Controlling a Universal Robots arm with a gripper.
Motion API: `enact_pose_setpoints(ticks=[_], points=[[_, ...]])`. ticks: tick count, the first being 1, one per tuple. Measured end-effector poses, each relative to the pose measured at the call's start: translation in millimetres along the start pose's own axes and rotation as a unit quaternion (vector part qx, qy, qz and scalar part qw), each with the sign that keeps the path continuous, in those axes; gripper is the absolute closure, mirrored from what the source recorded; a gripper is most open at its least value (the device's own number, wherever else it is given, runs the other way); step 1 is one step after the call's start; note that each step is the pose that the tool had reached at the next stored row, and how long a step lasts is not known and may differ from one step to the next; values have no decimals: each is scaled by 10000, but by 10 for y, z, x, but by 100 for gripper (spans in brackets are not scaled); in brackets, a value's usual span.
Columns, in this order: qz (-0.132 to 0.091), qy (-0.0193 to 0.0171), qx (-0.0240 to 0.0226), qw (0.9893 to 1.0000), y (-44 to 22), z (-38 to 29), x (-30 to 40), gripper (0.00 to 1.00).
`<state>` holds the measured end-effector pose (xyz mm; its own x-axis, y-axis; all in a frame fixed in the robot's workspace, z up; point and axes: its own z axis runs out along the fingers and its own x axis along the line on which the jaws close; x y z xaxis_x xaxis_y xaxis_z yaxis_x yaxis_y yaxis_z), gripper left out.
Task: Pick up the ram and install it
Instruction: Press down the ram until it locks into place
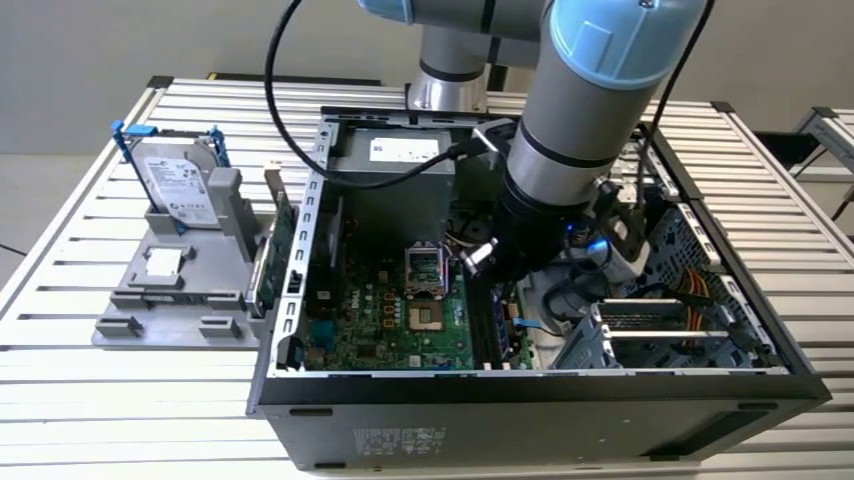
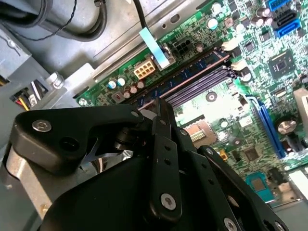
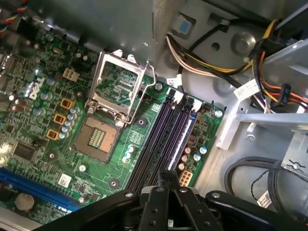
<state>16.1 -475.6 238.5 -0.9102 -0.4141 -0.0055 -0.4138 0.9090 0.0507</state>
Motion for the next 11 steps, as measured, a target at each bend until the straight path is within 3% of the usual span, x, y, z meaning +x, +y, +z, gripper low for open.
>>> enact_pose_setpoints(ticks=[5, 11], points=[[-294, 14, -1, 9996, 0, 0, -1, 100], [-686, 29, -2, 9976, 0, 1, -1, 100]])
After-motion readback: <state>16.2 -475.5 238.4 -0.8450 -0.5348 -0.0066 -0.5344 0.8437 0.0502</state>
